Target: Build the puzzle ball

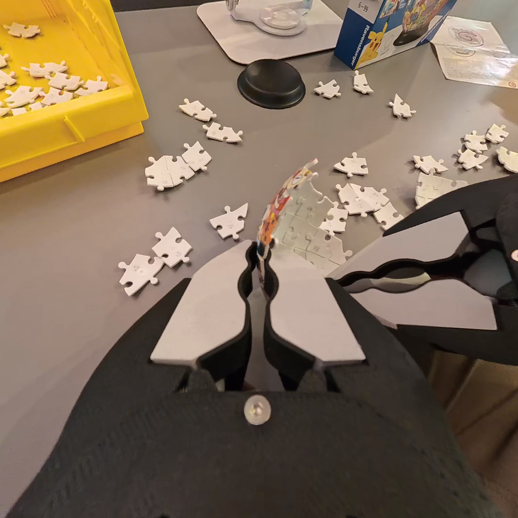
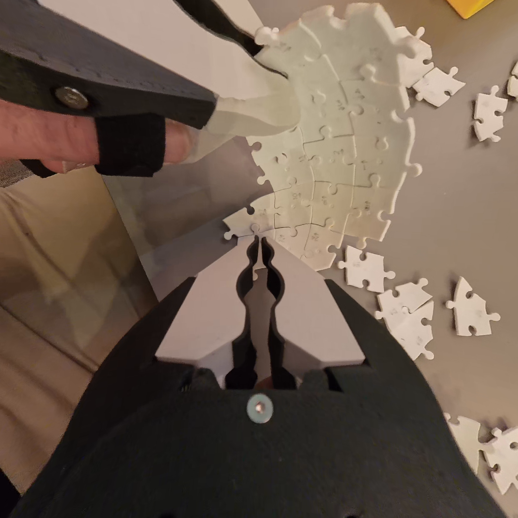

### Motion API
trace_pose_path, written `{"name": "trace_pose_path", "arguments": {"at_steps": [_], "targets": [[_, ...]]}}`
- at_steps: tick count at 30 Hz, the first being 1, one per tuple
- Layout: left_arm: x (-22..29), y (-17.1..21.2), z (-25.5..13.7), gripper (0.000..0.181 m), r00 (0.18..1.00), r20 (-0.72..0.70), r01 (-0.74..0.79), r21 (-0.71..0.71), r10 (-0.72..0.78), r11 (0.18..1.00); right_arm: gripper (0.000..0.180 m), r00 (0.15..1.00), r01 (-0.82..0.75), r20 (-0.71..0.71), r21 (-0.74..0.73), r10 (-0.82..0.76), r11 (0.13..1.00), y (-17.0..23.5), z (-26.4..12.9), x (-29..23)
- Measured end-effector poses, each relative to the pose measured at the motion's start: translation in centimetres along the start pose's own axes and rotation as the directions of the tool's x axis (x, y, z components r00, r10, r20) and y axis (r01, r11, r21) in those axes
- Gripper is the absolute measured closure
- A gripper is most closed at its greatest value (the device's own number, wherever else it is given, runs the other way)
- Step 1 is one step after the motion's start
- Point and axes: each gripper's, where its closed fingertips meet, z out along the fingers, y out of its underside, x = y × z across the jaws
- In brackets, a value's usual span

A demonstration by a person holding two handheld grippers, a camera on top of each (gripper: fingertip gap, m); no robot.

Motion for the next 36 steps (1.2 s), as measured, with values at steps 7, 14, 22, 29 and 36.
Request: {"name": "trace_pose_path", "arguments": {"at_steps": [7, 14, 22, 29, 36], "targets": [[-0.2, -0.1, -0.3, 0.178, 1.000, 0.020, 0.015, 0.011, -0.015, 1.000, 0.180, 0.999, -0.035, 0.004, 0.004, 0.035, 0.999, -0.2, 0.2, 0.3], [-0.2, 0.0, -0.4, 0.178, 0.999, 0.028, 0.018, 0.016, -0.019, 1.000, 0.180, 0.994, -0.087, 0.057, -0.047, 0.089, 0.995, -0.3, 0.6, 0.4], [-0.6, 0.1, -0.4, 0.178, 0.999, 0.041, 0.019, 0.015, -0.020, 1.000, 0.180, 0.998, -0.042, 0.044, 0.015, 0.041, 0.999, -0.3, 0.0, 0.2], [-0.8, 0.2, -0.3, 0.178, 0.999, 0.032, 0.039, 0.015, -0.039, 0.999, 0.180, 1.000, 0.021, -0.009, 0.058, -0.020, 0.998, -0.3, -1.5, 0.7], [-1.2, 0.4, -0.4, 0.178, 0.996, 0.024, 0.082, 0.015, -0.082, 0.997, 0.180, 1.000, 0.017, -0.026, 0.144, -0.013, 0.989, -1.8, -2.7, 1.0]]}}
